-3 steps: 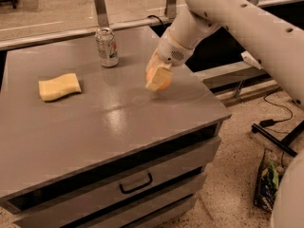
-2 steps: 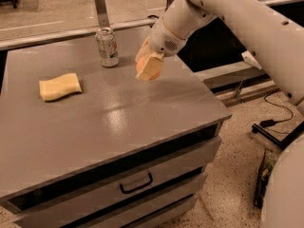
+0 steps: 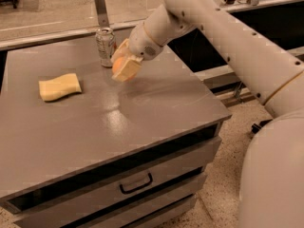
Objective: Move orange near sponge
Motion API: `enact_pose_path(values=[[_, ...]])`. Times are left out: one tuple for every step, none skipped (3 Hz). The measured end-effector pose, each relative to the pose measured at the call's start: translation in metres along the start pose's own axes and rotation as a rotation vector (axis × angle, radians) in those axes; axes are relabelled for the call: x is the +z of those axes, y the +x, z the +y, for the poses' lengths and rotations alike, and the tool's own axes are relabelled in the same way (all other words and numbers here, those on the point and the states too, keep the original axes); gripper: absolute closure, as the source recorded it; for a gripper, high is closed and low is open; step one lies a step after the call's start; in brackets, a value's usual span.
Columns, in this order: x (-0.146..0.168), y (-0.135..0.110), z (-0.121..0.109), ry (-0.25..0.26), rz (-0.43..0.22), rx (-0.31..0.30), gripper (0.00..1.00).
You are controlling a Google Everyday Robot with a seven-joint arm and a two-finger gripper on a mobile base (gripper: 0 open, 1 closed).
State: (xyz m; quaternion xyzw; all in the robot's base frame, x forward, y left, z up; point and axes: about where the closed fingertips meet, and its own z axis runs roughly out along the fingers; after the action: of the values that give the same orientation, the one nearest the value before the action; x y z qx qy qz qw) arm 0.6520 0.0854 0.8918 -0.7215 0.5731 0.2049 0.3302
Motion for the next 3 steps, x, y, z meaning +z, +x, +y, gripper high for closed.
enact_pose_path(values=[[0.039, -0.008, -0.002, -0.011, -0.102, -0.015, 1.0], [0.068, -0.016, 0.002, -0.043, -0.165, -0.023, 1.0], [0.068, -0.02, 0.001, -0.046, -0.17, -0.026, 1.0]])
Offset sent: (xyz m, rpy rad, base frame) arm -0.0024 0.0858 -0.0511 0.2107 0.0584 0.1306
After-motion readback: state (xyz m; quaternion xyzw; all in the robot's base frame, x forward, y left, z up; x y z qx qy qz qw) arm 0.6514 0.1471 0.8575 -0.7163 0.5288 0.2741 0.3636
